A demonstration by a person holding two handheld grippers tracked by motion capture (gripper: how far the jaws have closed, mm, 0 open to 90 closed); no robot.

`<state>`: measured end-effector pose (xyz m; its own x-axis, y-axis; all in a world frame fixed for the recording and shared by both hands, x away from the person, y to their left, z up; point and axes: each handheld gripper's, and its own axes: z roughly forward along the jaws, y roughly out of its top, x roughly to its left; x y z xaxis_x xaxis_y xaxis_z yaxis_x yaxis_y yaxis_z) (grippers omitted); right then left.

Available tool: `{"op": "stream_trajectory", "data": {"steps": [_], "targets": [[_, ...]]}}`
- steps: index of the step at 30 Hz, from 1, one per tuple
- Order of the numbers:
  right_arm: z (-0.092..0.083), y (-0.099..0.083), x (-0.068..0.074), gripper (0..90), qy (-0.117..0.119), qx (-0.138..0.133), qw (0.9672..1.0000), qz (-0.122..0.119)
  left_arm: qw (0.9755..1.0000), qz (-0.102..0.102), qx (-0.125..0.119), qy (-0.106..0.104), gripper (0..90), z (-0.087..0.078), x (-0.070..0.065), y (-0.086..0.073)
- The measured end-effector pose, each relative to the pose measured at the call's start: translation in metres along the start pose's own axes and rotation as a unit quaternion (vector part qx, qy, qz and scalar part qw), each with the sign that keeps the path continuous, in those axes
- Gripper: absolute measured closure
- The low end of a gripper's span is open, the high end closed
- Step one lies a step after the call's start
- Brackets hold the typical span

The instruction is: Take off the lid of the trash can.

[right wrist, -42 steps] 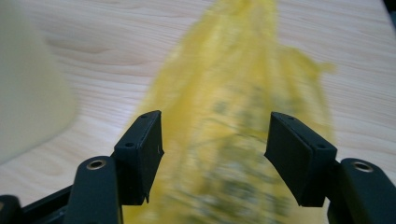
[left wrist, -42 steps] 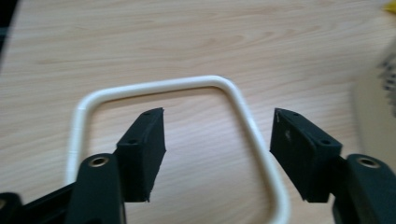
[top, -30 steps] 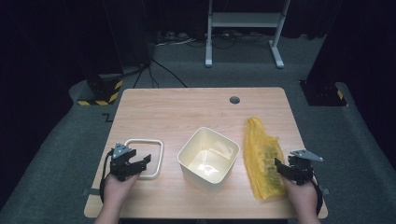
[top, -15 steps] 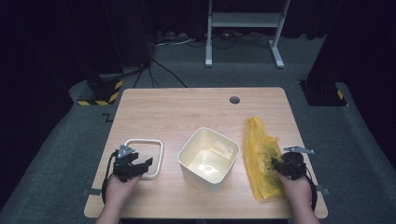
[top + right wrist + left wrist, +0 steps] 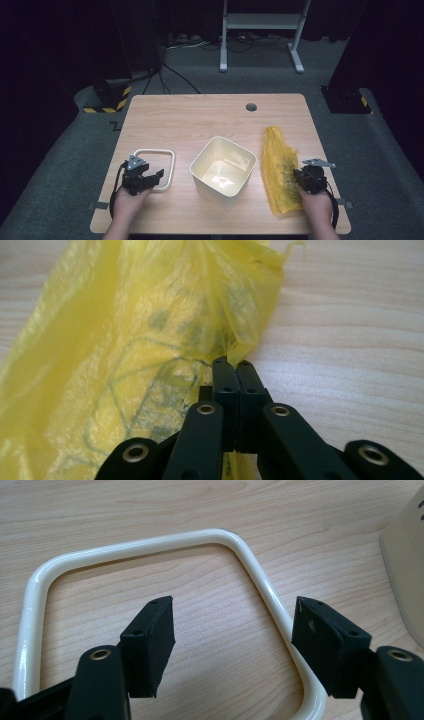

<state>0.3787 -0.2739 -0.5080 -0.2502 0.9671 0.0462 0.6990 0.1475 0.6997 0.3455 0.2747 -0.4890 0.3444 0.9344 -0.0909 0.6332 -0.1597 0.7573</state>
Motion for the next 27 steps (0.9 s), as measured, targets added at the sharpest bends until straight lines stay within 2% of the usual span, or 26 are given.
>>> {"op": "stream_trajectory", "data": {"steps": [1, 2, 3, 4, 6, 8, 10, 11, 12, 13, 14, 15, 16, 18, 19, 20, 21, 22, 26, 27], "targets": [[-0.003, 0.001, 0.001, 90.0, 0.002, -0.009, 0.9999, 0.004, 1.0000, 0.002, 0.000, 0.001, 33.5, 0.000, 0.000, 0.000], [-0.009, 0.002, 0.002, 90.0, 0.004, -0.031, 0.9995, 0.008, 1.0000, -0.001, 0.000, 0.000, 33.6, 0.000, 0.000, 0.000], [-0.009, 0.002, 0.002, 90.0, 0.004, -0.031, 0.9995, 0.008, 1.0000, -0.001, 0.000, 0.000, 33.6, 0.000, 0.000, 0.000], [-0.016, 0.004, 0.004, 90.0, 0.004, -0.053, 0.9986, 0.008, 1.0000, -0.001, -0.001, 0.001, 33.8, 0.001, 0.000, 0.000], [-0.018, 0.004, 0.005, 90.0, 0.005, -0.061, 0.9981, 0.007, 1.0000, 0.000, -0.002, 0.001, 34.0, 0.000, 0.000, 0.001], [-0.023, 0.005, 0.007, 90.0, 0.004, -0.083, 0.9965, 0.010, 1.0000, 0.003, -0.006, 0.002, 34.1, 0.000, -0.001, 0.001], [-0.032, 0.006, 0.010, 90.0, -0.005, -0.120, 0.9927, 0.016, 0.9999, 0.002, -0.011, 0.001, 34.5, -0.001, -0.001, 0.001], [-0.032, 0.006, 0.010, 90.0, -0.005, -0.120, 0.9927, 0.016, 0.9999, 0.003, -0.012, 0.001, 34.5, -0.001, -0.001, 0.002], [-0.037, 0.007, 0.012, 90.0, -0.007, -0.141, 0.9898, 0.017, 0.9999, 0.002, -0.015, 0.000, 34.5, -0.001, -0.001, 0.002], [-0.037, 0.007, 0.012, 90.0, -0.007, -0.141, 0.9898, 0.017, 0.9999, 0.002, -0.015, 0.000, 34.5, -0.001, -0.001, 0.002], [-0.043, 0.008, 0.015, 90.0, -0.011, -0.162, 0.9865, 0.016, 0.9999, 0.001, -0.015, 0.000, 34.5, -0.001, -0.001, 0.002], [-0.043, 0.008, 0.015, 90.0, -0.011, -0.162, 0.9865, 0.016, 0.9999, 0.001, -0.014, -0.001, 34.5, -0.001, -0.001, 0.002], [-0.049, 0.009, 0.018, 90.0, -0.013, -0.180, 0.9835, 0.014, 0.9999, 0.000, -0.013, -0.004, 36.1, -0.001, -0.001, 0.001], [-0.051, 0.010, 0.020, 90.0, -0.014, -0.186, 0.9825, 0.012, 0.9999, 0.001, -0.012, -0.005, 36.1, 0.000, -0.001, 0.001], [-0.056, 0.011, 0.023, 90.0, -0.021, -0.205, 0.9785, 0.005, 0.9999, 0.000, -0.013, -0.005, 36.0, 0.000, -0.001, 0.001], [-0.056, 0.011, 0.023, 90.0, -0.021, -0.205, 0.9785, 0.005, 0.9999, 0.000, -0.013, -0.005, 36.0, 0.000, -0.001, 0.001], [-0.058, 0.012, 0.024, 90.0, -0.023, -0.212, 0.9769, 0.003, 0.9999, 0.000, -0.013, -0.005, 36.0, 0.000, -0.001, 0.001], [-0.063, 0.014, 0.025, 90.0, -0.027, -0.229, 0.9731, 0.002, 0.9999, -0.001, -0.013, -0.005, 35.8, 0.000, -0.001, 0.001], [-0.073, 0.017, 0.028, 90.0, -0.026, -0.254, 0.9667, 0.007, 0.9999, 0.000, -0.013, -0.005, 35.8, 0.000, 0.000, 0.001], [-0.073, 0.017, 0.028, 90.0, -0.026, -0.254, 0.9667, 0.007, 0.9999, 0.000, -0.012, -0.004, 35.8, 0.000, 0.000, 0.001]]}}
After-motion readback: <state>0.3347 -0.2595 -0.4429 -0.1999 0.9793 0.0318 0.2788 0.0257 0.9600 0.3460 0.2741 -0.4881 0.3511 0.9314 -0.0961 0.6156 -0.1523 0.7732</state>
